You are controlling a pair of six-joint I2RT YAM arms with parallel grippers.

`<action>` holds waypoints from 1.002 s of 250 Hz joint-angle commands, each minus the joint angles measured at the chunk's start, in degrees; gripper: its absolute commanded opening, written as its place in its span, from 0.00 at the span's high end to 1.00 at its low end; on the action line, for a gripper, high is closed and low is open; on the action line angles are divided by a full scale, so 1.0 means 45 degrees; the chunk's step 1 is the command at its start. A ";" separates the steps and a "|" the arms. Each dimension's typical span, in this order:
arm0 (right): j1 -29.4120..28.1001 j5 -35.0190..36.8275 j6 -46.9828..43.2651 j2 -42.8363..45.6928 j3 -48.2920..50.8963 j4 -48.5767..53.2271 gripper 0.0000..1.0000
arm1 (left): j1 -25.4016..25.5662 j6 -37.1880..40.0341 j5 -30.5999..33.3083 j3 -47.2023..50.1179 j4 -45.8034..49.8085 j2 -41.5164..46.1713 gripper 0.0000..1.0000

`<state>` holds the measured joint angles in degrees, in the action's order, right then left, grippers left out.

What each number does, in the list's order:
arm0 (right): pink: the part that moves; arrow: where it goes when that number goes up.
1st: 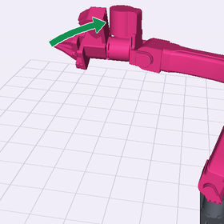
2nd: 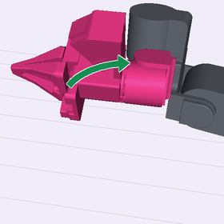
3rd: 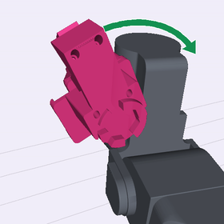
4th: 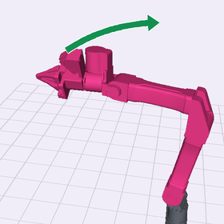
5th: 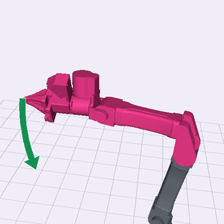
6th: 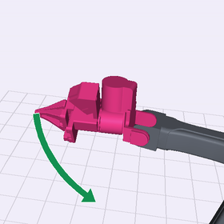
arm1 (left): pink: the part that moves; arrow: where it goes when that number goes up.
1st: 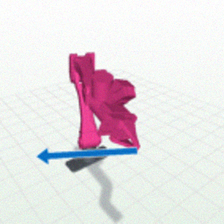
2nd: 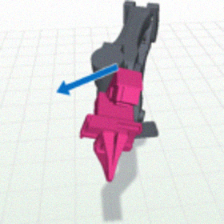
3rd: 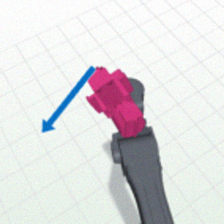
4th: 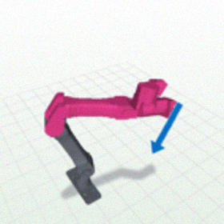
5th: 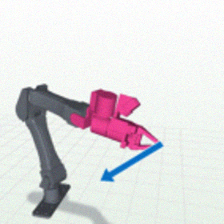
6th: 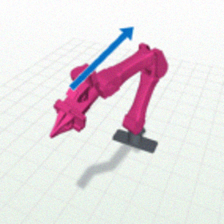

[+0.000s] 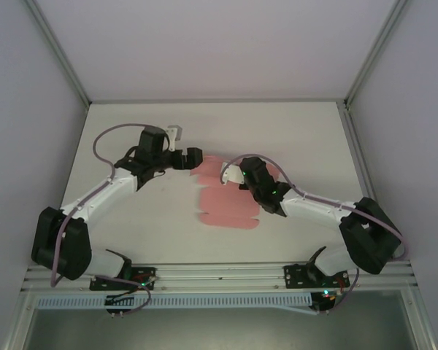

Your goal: Assemble paper box

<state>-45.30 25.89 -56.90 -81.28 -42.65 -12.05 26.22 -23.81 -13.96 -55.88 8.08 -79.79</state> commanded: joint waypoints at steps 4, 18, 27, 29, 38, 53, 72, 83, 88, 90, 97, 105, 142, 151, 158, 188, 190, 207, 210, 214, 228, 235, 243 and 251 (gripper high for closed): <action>-0.0158 -0.0084 -0.0265 -0.0174 0.0356 -0.0518 1.00 | -0.0103 0.0293 -0.0367 -0.0057 -0.0798 -0.0532 0.00; -0.0180 -0.0174 -0.0142 -0.0200 0.0402 -0.0595 1.00 | -0.0085 0.0469 -0.0434 -0.0098 -0.0818 -0.0831 0.00; -0.0168 -0.0218 -0.0027 -0.0257 0.0416 -0.0617 1.00 | -0.0050 0.0542 -0.0459 -0.0094 -0.0847 -0.0976 0.00; -0.0183 -0.0224 -0.0029 -0.0268 0.0436 -0.0645 1.00 | -0.0046 0.0555 -0.0470 -0.0091 -0.0864 -0.0999 0.00; -0.0174 -0.0277 0.0036 -0.0306 0.0433 -0.0707 1.00 | 0.0012 0.0665 -0.0542 -0.0030 -0.0933 -0.1104 0.00; -0.0169 -0.0342 0.0162 -0.0379 0.0397 -0.0728 1.00 | 0.0110 0.0881 -0.0588 0.0078 -0.1051 -0.1232 0.00; -0.0192 -0.0449 0.0310 -0.0369 0.0338 -0.0683 1.00 | 0.0184 0.0952 -0.0444 0.0230 -0.1135 -0.1385 0.00; -0.0189 -0.0491 0.0357 -0.0339 0.0295 -0.0667 1.00 | 0.0208 0.0906 -0.0240 0.0240 -0.1104 -0.1513 0.00; -0.0194 -0.0507 0.0384 -0.0345 0.0268 -0.0631 1.00 | 0.0214 0.0921 -0.0220 0.0239 -0.1110 -0.1587 0.00; -0.0194 -0.0531 0.0396 -0.0349 0.0262 -0.0610 1.00 | 0.0220 0.0928 -0.0205 0.0256 -0.1106 -0.1630 0.00; -0.0189 -0.0539 0.0433 -0.0335 0.0251 -0.0583 1.00 | 0.0266 0.0968 -0.0199 0.0236 -0.1130 -0.1762 0.00; -0.0205 -0.0538 0.0517 -0.0319 0.0203 -0.0562 1.00 | 0.0313 0.0970 -0.0186 0.0240 -0.1184 -0.1884 0.00; -0.0189 -0.0629 0.0863 -0.0215 0.0075 -0.0420 1.00 | 0.0719 0.0963 -0.0439 0.0143 -0.1521 -0.2558 0.00; -0.0185 -0.0691 0.0987 -0.0184 0.0022 -0.0320 1.00 | 0.0874 0.0919 -0.0426 0.0173 -0.1716 -0.2627 0.00; -0.0193 -0.0694 0.1083 -0.0181 -0.0027 -0.0259 1.00 | 0.0988 0.0877 -0.0428 0.0212 -0.1872 -0.2659 0.00; -0.0188 -0.0740 0.1630 -0.0149 -0.0181 -0.0059 1.00 | 0.1352 0.0670 -0.0251 0.0237 -0.2317 -0.2681 0.00; -0.0188 -0.0745 0.1693 -0.0134 -0.0173 -0.0061 1.00 | 0.1388 0.0626 -0.0217 0.0231 -0.2326 -0.2680 0.00; -0.0171 -0.0829 0.2168 -0.0057 -0.0185 0.0005 1.00 | 0.1558 0.0292 0.0303 0.0315 -0.2499 -0.2614 0.00; -0.0171 -0.0809 0.2237 -0.0044 -0.0186 0.0010 1.00 | 0.1576 0.0197 0.0408 0.0326 -0.2552 -0.2583 0.00; -0.0171 -0.0812 0.2366 -0.0011 -0.0207 0.0011 1.00 | 0.1608 0.0084 0.0553 0.0397 -0.2659 -0.2556 0.00; -0.0178 -0.1009 0.2805 0.0135 -0.0253 0.0158 1.00 | 0.1753 -0.0237 0.0927 0.0649 -0.3112 -0.2414 0.00; -0.0178 -0.1144 0.2974 0.0231 -0.0219 0.0142 1.00 | 0.1813 -0.0419 0.1082 0.0803 -0.3393 -0.2325 0.00; -0.0178 -0.1345 0.3147 0.0338 -0.0196 0.0110 1.00 | 0.1887 -0.0627 0.1255 0.0982 -0.3729 -0.2250 0.00; -0.0171 -0.1504 0.3229 0.0443 -0.0127 0.0072 1.00 | 0.1949 -0.0802 0.1285 0.1162 -0.4111 -0.2163 0.00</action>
<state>-45.54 23.90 -48.45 -82.21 -41.65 -10.76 33.01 -23.57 -11.25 -53.76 -3.73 -91.11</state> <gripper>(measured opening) 0.050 0.994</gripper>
